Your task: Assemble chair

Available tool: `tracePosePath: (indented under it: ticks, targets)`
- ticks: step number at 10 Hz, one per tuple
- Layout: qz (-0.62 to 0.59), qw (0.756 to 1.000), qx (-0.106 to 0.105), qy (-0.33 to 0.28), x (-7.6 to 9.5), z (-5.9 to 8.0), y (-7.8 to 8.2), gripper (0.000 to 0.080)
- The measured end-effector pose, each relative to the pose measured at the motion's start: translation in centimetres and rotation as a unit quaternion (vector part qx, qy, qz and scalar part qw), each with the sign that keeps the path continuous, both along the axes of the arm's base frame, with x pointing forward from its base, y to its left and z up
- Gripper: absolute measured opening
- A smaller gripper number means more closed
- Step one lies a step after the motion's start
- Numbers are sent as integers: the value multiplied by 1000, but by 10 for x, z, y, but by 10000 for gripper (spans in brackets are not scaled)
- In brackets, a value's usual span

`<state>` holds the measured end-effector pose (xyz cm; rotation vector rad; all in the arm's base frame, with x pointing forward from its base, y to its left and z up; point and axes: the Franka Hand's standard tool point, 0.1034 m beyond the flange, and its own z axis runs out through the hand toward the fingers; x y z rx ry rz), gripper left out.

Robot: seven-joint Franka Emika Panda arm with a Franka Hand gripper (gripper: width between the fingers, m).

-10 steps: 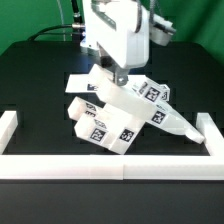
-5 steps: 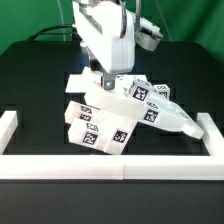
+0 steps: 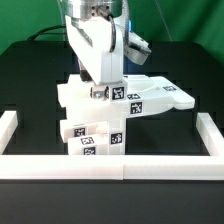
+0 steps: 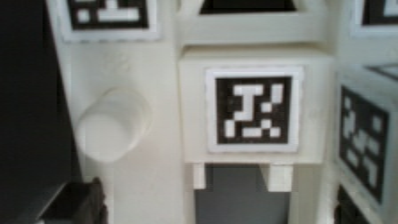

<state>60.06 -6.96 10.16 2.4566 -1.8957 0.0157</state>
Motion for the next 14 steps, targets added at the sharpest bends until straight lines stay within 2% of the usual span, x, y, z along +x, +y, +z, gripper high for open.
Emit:
tracePosePath:
  ticks: [4,9,13,14]
  targets:
    - [8,1000,-2,-1,3,5,-8,649]
    - [15,1000,20,-10,12,45,12,649]
    - [39,999,14,-4,10,37,11,649]
    - [107,994,-3,6,11,34,16,649]
